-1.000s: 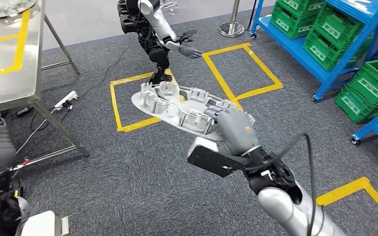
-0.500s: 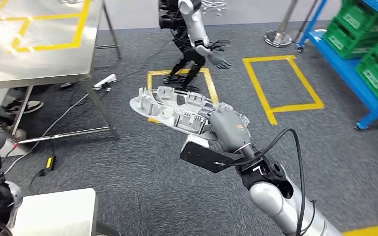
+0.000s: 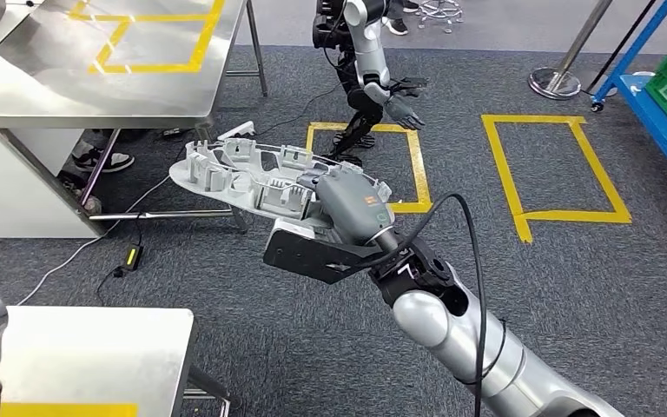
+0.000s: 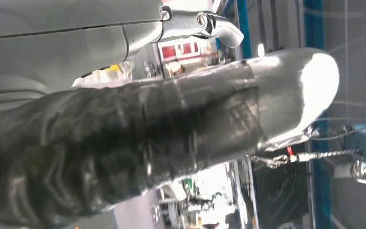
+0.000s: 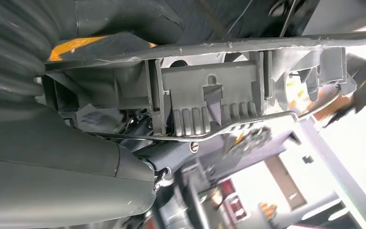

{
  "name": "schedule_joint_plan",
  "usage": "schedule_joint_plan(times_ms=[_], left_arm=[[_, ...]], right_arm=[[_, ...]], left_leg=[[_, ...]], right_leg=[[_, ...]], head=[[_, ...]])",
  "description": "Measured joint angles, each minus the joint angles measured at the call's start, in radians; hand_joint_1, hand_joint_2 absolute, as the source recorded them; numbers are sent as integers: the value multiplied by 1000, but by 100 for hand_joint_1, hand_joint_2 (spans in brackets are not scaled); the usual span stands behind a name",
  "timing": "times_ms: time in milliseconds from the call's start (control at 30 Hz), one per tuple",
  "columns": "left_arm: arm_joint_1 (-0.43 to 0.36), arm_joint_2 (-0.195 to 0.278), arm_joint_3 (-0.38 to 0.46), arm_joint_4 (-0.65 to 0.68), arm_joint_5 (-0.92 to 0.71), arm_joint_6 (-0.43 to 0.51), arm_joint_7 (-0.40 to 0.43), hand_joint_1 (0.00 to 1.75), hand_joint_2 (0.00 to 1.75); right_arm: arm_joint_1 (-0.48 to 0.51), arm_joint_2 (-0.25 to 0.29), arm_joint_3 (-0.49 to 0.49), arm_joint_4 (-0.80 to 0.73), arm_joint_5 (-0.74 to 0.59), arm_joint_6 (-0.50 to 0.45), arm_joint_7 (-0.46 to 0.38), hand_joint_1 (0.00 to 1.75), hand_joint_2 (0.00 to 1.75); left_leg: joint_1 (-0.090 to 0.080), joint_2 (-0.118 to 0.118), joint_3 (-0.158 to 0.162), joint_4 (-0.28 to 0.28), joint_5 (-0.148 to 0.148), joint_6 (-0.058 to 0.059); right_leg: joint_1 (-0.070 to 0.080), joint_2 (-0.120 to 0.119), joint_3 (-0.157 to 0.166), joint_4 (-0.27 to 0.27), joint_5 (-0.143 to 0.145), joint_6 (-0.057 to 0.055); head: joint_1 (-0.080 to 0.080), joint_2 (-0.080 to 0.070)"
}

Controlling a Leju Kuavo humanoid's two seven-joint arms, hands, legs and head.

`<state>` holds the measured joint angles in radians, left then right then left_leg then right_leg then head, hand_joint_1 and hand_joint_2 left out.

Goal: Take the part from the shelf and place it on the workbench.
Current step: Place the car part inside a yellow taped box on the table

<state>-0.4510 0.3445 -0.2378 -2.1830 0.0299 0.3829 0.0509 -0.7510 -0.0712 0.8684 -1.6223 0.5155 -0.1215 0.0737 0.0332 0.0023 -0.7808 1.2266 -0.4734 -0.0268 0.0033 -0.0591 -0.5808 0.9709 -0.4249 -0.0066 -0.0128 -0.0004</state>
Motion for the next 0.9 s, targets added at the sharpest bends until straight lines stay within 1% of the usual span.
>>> schedule_joint_plan(times_ms=[33, 67, 100, 133, 167, 200, 233, 267, 300, 333, 367, 400, 433, 467, 500, 533, 567, 600, 633, 667, 700, 733, 767, 800, 833, 867, 900], left_arm=[[-7, 2, -1, 1, 2, 1, 2, 0, 0], [-14, 4, -1, 2, 4, 2, 4, 0, 0], [-20, 5, -1, 3, 6, 4, 6, 0, 0], [-27, 6, -2, 4, 9, 6, 9, 0, 0], [-35, 7, -2, 6, 11, 9, 14, 0, 0], [-45, 8, -3, 8, 13, 12, 19, 0, 0], [-57, 10, -3, 9, 14, 14, 25, 0, 0], [-71, 12, -3, 11, 14, 15, 31, 0, 0], [-85, 14, -4, 12, 15, 16, 35, 0, 0], [-97, 15, -5, 14, 16, 16, 38, 0, 0], [-106, 15, -6, 16, 16, 16, 40, 0, 0], [-111, 15, -8, 18, 16, 16, 42, 0, 0], [-113, 14, -10, 21, 17, 16, 43, 0, 0], [-115, 14, -12, 23, 17, 16, 44, 0, 0], [-118, 14, -13, 25, 17, 16, 44, 0, 0], [-121, 14, -14, 27, 17, 17, 44, 0, 0], [-123, 14, -15, 28, 16, 17, 44, 0, 0], [-124, 14, -16, 29, 16, 18, 44, 0, 0], [-125, 14, -16, 31, 16, 18, 44, 0, 0], [-125, 14, -17, 32, 16, 19, 44, 0, 0], [-125, 15, -17, 34, 16, 19, 44, 0, 0], [-125, 16, -18, 35, 16, 19, 44, 0, 0], [-125, 17, -18, 36, 16, 19, 44, 0, 0], [-128, 19, -17, 36, 15, 20, 44, 0, 0], [-130, 21, -18, 37, 15, 20, 43, 0, 0], [-131, 22, -18, 38, 15, 21, 44, 0, 0], [-132, 23, -19, 40, 15, 21, 44, 0, 0]], right_arm=[[-2, 6, 5, 10, 0, 0, 0, 175, 175], [-5, 12, 9, 17, -1, -1, -1, 175, 175], [-8, 16, 12, 24, -2, -1, -2, 175, 175], [-12, 20, 15, 30, -2, -3, -4, 175, 175], [-16, 24, 18, 36, -2, -5, -6, 175, 175], [-21, 30, 20, 43, -2, -7, -8, 175, 175], [-27, 37, 23, 50, -2, -10, -10, 175, 175], [-34, 46, 26, 57, -2, -12, -13, 175, 175], [-42, 54, 29, 65, -3, -14, -16, 175, 175], [-49, 61, 32, 72, -4, -15, -18, 175, 175], [-54, 66, 36, 79, -4, -16, -21, 175, 175], [-57, 70, 40, 86, -5, -17, -23, 175, 175], [-58, 75, 43, 93, -5, -19, -24, 175, 175], [-58, 78, 46, 101, -5, -19, -25, 175, 175], [-59, 82, 48, 107, -6, -19, -25, 175, 175], [-60, 85, 51, 113, -7, -20, -25, 175, 175], [-61, 89, 52, 118, -8, -19, -25, 175, 175], [-63, 93, 54, 123, -10, -20, -26, 175, 175], [-65, 97, 55, 126, -11, -20, -27, 175, 175], [-69, 101, 56, 130, -12, -20, -28, 175, 175], [-72, 104, 58, 133, -12, -20, -29, 175, 175], [-74, 108, 59, 135, -12, -20, -29, 175, 175], [-76, 113, 60, 138, -12, -20, -29, 175, 175], [-77, 117, 61, 140, -12, -20, -29, 175, 175], [-78, 120, 62, 142, -12, -20, -29, 175, 175], [-79, 122, 64, 144, -12, -20, -29, 175, 175], [-79, 124, 66, 147, -12, -20, -29, 175, 175]], left_leg=[[5, 15, 35, -62, 29, -6], [5, 36, 74, -126, 48, -10], [5, 50, 106, -177, 61, -8], [3, 57, 125, -203, 64, -2], [-1, 52, 128, -207, 61, 8], [-2, 38, 126, -207, 63, 19], [-3, 26, 125, -205, 63, 27], [-3, 14, 125, -205, 64, 34], [-3, 3, 126, -205, 65, 40], [-2, -8, 127, -206, 66, 45], [-4, -19, 127, -206, 66, 48], [-6, -32, 127, -205, 66, 51], [-9, -47, 127, -205, 66, 53], [-13, -63, 127, -205, 66, 54], [-15, -79, 127, -205, 67, 55], [-17, -94, 127, -205, 68, 55], [-16, -107, 127, -205, 69, 55], [-15, -120, 126, -206, 71, 53], [-12, -131, 124, -207, 73, 49], [-8, -142, 121, -209, 76, 44], [-5, -153, 119, -212, 79, 38], [-4, -160, 117, -215, 83, 32], [-7, -149, 111, -214, 82, 29], [-10, -124, 100, -199, 73, 28], [-13, -89, 80, -165, 55, 25], [-14, -52, 52, -111, 29, 22], [-10, -29, 21, -48, 3, 16]], right_leg=[[-1, -12, 0, 5, -4, 5], [-1, -23, -1, 12, -10, 12], [0, -32, -3, 20, -17, 20], [0, -40, -4, 27, -23, 27], [2, -48, -5, 32, -27, 34], [0, -58, -3, 35, -30, 40], [-3, -64, -6, 37, -34, 47], [-7, -54, -11, 48, -44, 53], [-10, -33, -25, 77, -61, 57], [-13, -3, -49, 126, -84, 60], [-13, 24, -80, 193, -111, 59], [-13, 40, -117, 264, -134, 57], [-11, 47, -147, 317, -144, 53], [-8, 50, -164, 338, -138, 48], [-5, 54, -162, 318, -115, 40], [-1, 63, -141, 261, -80, 31], [4, 85, -110, 185, -47, 20], [8, 103, -77, 119, -24, 10], [13, 117, -53, 72, -11, 2], [16, 123, -39, 50, -8, -5], [20, 114, -32, 45, -8, -9], [19, 102, -27, 34, -2, -14], [17, 88, -19, 20, 5, -17], [14, 75, -11, 4, 13, -19], [11, 62, -3, -10, 20, -21], [12, 50, 0, -16, 22, -21], [12, 39, 0, -17, 21, -21]], head=[[-4, 0], [-8, 0], [-11, 0], [-12, 0], [-11, 0], [-8, 0], [-4, 0], [0, 0], [4, 0], [10, 0], [16, 0], [21, 0], [26, 0], [29, 0], [31, 0], [33, 0], [33, 0], [33, 0], [33, 0], [35, 0], [37, 0], [41, 0], [42, 0], [39, 0], [34, 0], [27, 0], [20, 0]])
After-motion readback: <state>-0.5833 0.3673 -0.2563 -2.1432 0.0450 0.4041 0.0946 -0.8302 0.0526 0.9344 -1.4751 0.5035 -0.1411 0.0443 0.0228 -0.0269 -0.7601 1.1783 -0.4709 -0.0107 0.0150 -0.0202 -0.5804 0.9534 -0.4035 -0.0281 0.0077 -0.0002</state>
